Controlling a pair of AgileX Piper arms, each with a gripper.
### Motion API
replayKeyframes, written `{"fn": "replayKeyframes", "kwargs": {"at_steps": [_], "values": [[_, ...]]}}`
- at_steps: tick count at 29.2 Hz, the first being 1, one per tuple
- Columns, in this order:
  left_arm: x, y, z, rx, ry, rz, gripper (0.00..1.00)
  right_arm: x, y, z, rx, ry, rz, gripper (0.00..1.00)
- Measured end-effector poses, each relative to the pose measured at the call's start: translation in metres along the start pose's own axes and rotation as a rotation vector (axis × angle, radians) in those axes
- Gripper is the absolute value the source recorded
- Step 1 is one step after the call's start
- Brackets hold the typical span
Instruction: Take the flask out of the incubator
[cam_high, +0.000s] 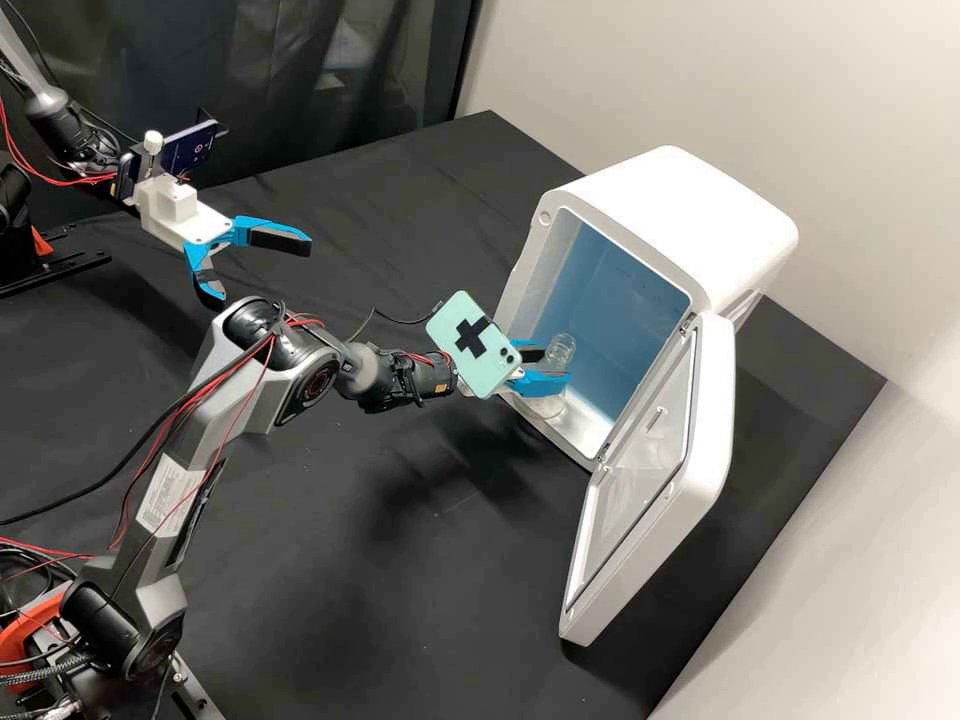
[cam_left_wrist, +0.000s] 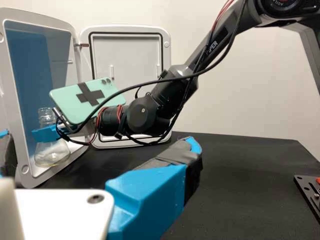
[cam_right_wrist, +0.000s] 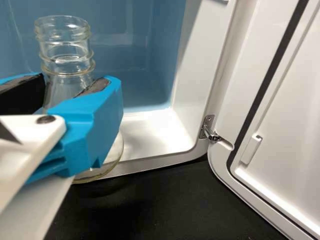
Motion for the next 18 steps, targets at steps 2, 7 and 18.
{"fn": "replayKeyframes", "kwargs": {"at_steps": [2, 7, 18], "values": [[0.000, 0.0000, 0.000, 0.000, 0.000, 0.000, 1.00, -0.002, 0.000, 0.004, 0.003, 0.003, 0.005, 0.00], [0.000, 0.0000, 0.000, 0.000, 0.000, 0.000, 1.00, -0.014, 0.005, 0.015, 0.026, 0.010, 0.011, 0.00], [0.000, 0.0000, 0.000, 0.000, 0.000, 0.000, 1.00, -0.041, 0.013, 0.035, 0.110, -0.007, -0.010, 0.00]]}}
